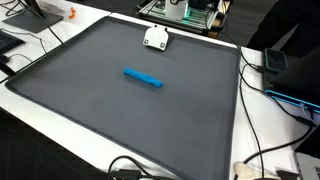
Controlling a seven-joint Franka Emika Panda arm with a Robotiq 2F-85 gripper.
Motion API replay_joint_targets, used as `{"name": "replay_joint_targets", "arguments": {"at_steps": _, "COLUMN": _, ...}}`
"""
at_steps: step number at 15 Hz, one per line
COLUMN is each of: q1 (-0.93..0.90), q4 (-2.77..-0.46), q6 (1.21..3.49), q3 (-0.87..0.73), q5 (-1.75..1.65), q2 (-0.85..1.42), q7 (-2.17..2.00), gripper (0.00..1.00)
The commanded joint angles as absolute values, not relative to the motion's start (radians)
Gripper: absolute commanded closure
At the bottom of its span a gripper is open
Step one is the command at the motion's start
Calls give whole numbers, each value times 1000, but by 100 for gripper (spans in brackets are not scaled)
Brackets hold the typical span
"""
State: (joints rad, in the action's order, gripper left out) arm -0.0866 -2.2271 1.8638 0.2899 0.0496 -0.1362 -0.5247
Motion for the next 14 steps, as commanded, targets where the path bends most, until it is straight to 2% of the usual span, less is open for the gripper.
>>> {"name": "replay_joint_targets", "arguments": {"at_steps": 1, "q1": -114, "q4": -2226, "q6": 1863, "q3": 263, "q5": 46, "q2": -135, "q7": -527, "gripper": 0}}
{"name": "replay_joint_targets", "arguments": {"at_steps": 9, "q1": -69, "q4": -2384, "q6": 1958, "q3": 152, "q5": 256, "q2": -145, "q7": -548, "gripper": 0}}
{"name": "replay_joint_targets", "arguments": {"at_steps": 14, "q1": -36, "q4": -2528, "q6": 2162, "q3": 93, "q5": 379, "q2": -157, "q7": -588, "gripper": 0}}
